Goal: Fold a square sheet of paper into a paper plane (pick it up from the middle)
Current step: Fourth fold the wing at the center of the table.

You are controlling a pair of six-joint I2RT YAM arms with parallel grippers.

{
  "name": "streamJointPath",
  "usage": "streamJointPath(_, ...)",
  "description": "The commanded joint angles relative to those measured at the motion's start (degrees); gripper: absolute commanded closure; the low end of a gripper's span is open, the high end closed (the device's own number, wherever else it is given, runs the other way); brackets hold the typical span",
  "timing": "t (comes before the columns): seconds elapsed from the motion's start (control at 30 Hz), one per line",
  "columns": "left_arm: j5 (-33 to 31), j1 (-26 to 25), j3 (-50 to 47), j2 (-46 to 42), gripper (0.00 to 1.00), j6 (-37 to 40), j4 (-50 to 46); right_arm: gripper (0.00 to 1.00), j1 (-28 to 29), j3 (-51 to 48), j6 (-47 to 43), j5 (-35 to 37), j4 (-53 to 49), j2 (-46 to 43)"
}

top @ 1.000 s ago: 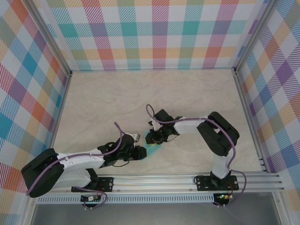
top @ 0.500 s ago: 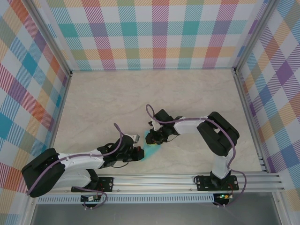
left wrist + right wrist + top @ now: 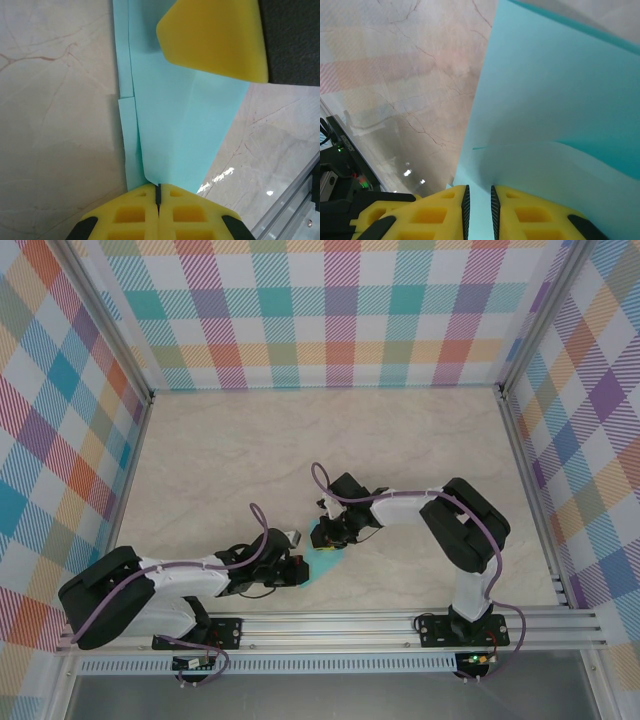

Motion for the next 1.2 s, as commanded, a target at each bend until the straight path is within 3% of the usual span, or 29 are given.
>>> streamJointPath(0.0, -1.1, 0.3, -1.5, 1.6, 1.0, -1.3, -6.9, 0.79, -0.1, 0.9, -0.6, 2.0, -1.9, 1.6)
streamJointPath(0.2, -3.0, 0.3, -2.5, -5.4, 1.0, -1.9, -12.4, 0.79, -0.1, 1.1, -0.7, 3.8, -3.5, 1.8)
streamJointPath(0.57, -0.1, 0.3, -3.2, -7.9, 0.88, -1.4, -11.0, 0.8, -0.1, 1.3, -1.1, 3.8, -3.9, 2.1)
streamJointPath(0.67, -0.1, 0.3, -3.2, -8.3, 0.81, -1.6, -11.7, 0.8, -0.1, 1.4, -1.3, 3.8, -4.1, 2.2)
streamJointPath(0.73, -0.1, 0.3, -3.3, -8.9, 0.82, -1.8, -12.1, 0.8, -0.1, 1.6, -1.3, 3.9, -4.3, 2.5)
streamJointPath(0.83, -0.7, 0.3, -3.3, -9.6, 0.97, -1.7, -13.3, 0.8, -0.1, 1.6, -1.3, 3.9, -4.5, 2.8)
streamJointPath(1.0, -0.7, 0.3, -2.5, -9.4, 1.0, -1.6, -15.3, 0.8, -0.1, 1.9, -1.4, 4.5, -5.2, 3.1)
streamJointPath(1.03, -0.8, 0.3, -2.0, -9.3, 0.97, -1.3, -16.6, 0.8, -0.1, 2.0, -1.3, 4.6, -5.3, 3.1)
streamJointPath(1.07, -1.3, 0.3, -1.4, -9.5, 0.87, -1.2, -18.6, 0.8, -0.1, 2.1, -1.5, 4.7, -5.6, 3.2)
streamJointPath(1.13, -2.6, 0.3, -0.4, -10.9, 0.82, -1.8, -21.7, 0.8, -0.1, 2.3, -1.7, 4.8, -5.9, 3.3)
streamJointPath(1.17, -3.4, 0.3, 0.1, -12.1, 0.75, -2.1, -23.5, 0.81, -0.1, 2.4, -1.7, 4.9, -6.2, 3.4)
